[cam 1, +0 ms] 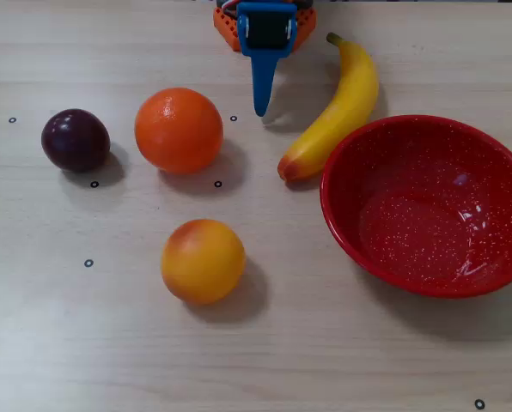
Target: Put banana in the red bowl.
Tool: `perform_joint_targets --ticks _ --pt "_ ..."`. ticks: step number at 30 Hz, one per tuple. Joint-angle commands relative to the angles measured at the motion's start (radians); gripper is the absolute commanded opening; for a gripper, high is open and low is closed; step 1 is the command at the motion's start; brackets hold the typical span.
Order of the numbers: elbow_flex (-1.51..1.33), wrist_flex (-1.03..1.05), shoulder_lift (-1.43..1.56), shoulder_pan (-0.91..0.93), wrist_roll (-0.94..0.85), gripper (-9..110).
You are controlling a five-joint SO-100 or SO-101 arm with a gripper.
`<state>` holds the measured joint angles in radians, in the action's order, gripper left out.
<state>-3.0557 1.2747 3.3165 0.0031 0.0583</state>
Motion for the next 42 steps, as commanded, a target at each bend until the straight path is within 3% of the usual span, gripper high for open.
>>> perform_joint_targets --ticks 1,42 --pt "-0.002 0.054 0.014 -0.02 -0.026 0" --pt "-0.002 0.054 0.015 -0.018 -0.032 3"
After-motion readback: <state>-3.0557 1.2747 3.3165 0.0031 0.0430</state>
